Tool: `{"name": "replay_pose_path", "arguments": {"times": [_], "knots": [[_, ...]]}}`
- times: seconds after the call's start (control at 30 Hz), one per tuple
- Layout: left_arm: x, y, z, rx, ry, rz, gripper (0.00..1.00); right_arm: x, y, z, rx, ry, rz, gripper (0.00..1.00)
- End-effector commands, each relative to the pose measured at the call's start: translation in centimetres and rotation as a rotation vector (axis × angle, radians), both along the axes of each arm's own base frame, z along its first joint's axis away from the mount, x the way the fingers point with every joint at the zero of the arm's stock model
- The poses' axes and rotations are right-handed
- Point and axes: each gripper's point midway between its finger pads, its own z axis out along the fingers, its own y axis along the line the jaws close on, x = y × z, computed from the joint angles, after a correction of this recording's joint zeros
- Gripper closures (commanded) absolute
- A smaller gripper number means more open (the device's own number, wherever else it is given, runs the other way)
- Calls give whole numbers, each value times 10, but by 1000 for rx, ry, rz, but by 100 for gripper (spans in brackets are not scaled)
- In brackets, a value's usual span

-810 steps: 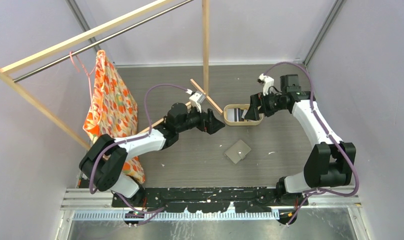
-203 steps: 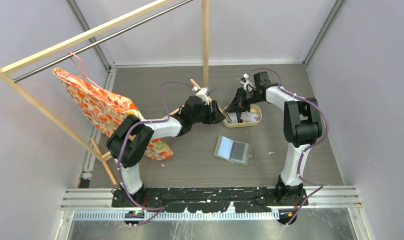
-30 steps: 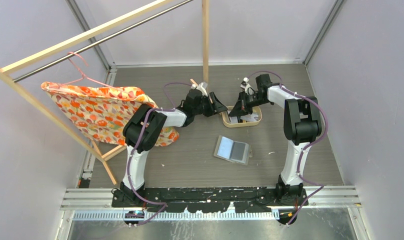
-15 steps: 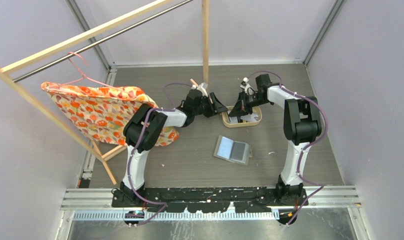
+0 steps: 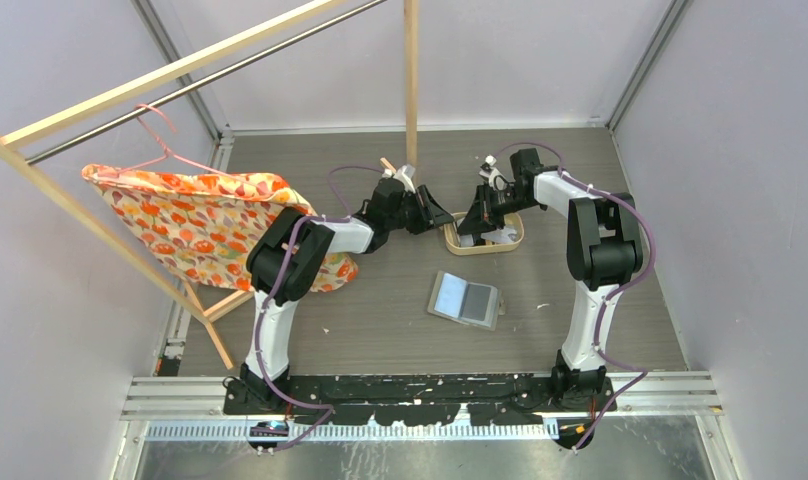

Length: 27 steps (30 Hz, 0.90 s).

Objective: Put the credit cards into the card holder
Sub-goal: Pick up the credit card from the storage box.

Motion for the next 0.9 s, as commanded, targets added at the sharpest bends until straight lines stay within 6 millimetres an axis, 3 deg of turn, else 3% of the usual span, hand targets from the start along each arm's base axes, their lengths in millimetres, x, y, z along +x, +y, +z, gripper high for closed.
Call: {"name": "replay_pose_path", "arguments": {"times": [0.0, 0.17, 0.37, 0.87], "knots": [[7, 1, 5, -10, -10, 6, 57, 10, 0, 13, 3, -50, 5, 86], [7, 1, 5, -14, -11, 3, 57, 10, 0, 11, -2, -45, 3, 85], [8, 0, 7, -22, -17, 0, 57, 10, 2, 12, 8, -40, 6, 78], [7, -1, 9, -29, -20, -7, 57, 7, 3, 5, -24, -37, 19, 77]]}}
